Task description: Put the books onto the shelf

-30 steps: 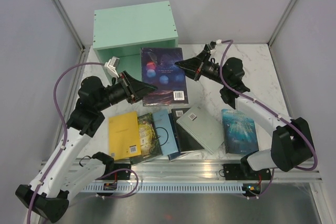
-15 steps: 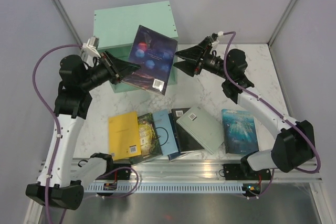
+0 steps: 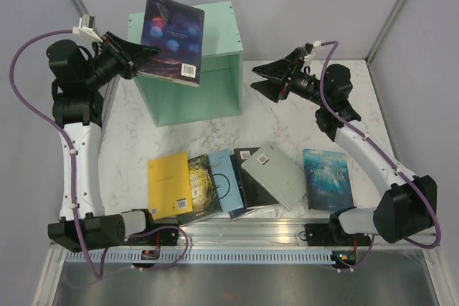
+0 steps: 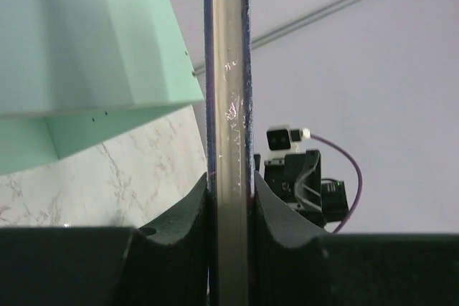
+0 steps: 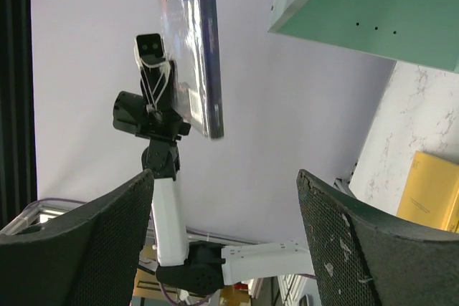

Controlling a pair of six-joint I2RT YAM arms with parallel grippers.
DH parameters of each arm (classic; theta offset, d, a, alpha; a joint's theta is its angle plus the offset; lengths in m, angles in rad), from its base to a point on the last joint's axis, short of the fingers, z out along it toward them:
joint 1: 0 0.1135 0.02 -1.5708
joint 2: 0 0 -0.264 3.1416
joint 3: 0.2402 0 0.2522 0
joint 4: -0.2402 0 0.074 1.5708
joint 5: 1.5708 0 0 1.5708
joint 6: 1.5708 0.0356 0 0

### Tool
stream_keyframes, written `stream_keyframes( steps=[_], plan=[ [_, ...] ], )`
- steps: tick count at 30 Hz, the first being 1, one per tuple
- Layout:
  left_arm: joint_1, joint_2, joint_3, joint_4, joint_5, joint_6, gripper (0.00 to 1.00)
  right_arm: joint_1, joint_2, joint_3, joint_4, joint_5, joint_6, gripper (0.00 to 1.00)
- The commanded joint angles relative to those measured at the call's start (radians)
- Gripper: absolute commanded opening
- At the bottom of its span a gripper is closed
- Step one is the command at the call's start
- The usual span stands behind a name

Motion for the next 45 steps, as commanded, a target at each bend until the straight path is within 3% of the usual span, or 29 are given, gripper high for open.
stream_keyframes(
  steps=[1,5,16,23,27,31,34,35,40,45],
  plan=[
    [0.065,0.05,0.134,0.131,0.022,-0.065,0.02,-0.006,-0.031,-0.006,-0.001,-0.024,-0.023,0.84],
    [0.125,0.148,0.171,0.138,-0.004,-0.073,0.02,-0.011,-0.037,-0.017,-0.028,-0.029,-0.037,0.84],
    [0.136,0.352,0.201,0.09,-0.018,0.022,0.02,-0.025,-0.046,-0.048,-0.084,-0.049,-0.074,0.82],
    [0.137,0.357,0.198,-0.015,-0.124,0.074,0.02,-0.034,-0.049,-0.066,-0.113,-0.052,-0.099,0.82],
    [0.136,0.337,0.191,-0.072,-0.282,0.088,0.02,-0.036,-0.053,-0.072,-0.113,-0.049,-0.099,0.82],
    [0.135,0.362,0.206,-0.085,-0.29,0.088,0.02,-0.036,-0.051,-0.071,-0.117,-0.049,-0.102,0.81],
    [0.136,0.4,0.238,-0.088,-0.236,0.106,0.27,-0.034,-0.051,-0.072,-0.119,-0.05,-0.105,0.81],
    [0.136,0.409,0.254,-0.089,-0.207,0.12,0.45,-0.036,-0.051,-0.071,-0.12,-0.05,-0.106,0.81],
    [0.14,0.409,0.306,-0.166,-0.173,0.191,0.99,-0.036,-0.063,-0.084,-0.133,-0.049,-0.117,0.81],
    [0.192,0.322,0.326,-0.385,-0.28,0.298,1.0,-0.037,-0.086,-0.092,-0.223,-0.041,-0.209,0.81]
  ],
)
